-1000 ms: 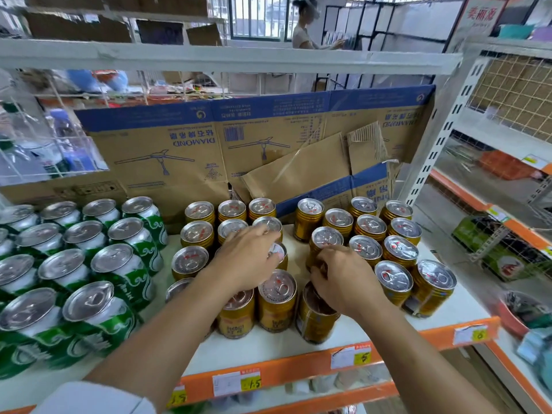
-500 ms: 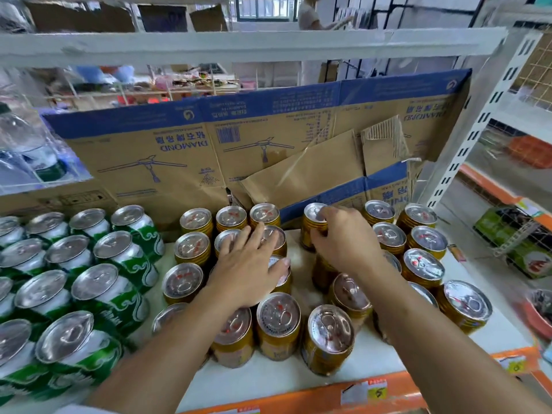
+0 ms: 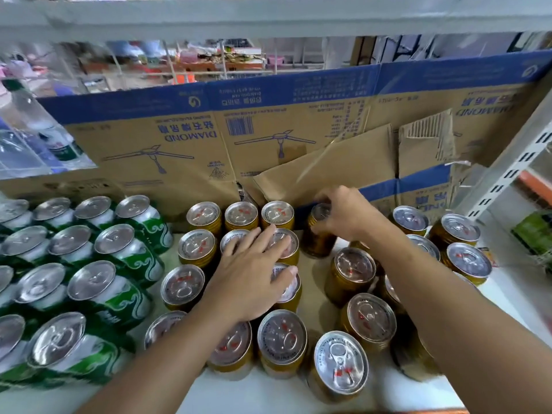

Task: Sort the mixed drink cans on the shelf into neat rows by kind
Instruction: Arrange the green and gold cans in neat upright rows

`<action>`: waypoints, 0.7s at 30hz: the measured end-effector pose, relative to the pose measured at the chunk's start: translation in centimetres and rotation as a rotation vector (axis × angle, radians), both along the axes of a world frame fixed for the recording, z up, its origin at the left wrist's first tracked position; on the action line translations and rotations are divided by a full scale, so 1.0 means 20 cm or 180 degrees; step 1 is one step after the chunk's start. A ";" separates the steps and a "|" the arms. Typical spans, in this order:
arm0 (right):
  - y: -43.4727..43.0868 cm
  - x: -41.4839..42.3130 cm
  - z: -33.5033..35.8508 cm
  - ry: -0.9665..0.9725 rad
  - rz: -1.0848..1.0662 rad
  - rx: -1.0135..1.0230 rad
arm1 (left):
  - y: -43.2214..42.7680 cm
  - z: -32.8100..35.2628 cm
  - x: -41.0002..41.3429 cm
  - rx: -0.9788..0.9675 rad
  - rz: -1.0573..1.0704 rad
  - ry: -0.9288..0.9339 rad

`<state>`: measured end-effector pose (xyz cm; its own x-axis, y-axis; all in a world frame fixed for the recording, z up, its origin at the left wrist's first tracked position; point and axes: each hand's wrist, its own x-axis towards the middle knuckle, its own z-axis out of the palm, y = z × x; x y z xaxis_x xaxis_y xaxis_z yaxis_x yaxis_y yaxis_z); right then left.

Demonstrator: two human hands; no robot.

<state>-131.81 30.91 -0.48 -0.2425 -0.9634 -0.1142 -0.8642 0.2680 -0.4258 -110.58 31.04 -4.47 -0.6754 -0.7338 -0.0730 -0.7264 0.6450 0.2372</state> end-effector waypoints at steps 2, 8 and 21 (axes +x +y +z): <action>-0.01 0.01 0.00 -0.0145 0.0181 -0.0005 | 0.00 -0.01 0.00 0.0025 0.0036 0.0031; -0.03 0.01 -0.03 -0.0116 0.0443 0.0035 | 0.00 -0.01 0.00 0.0065 0.0090 0.0144; -0.03 -0.01 -0.05 0.0117 0.0283 -0.0146 | 0.01 0.00 0.01 0.0082 0.0119 0.0218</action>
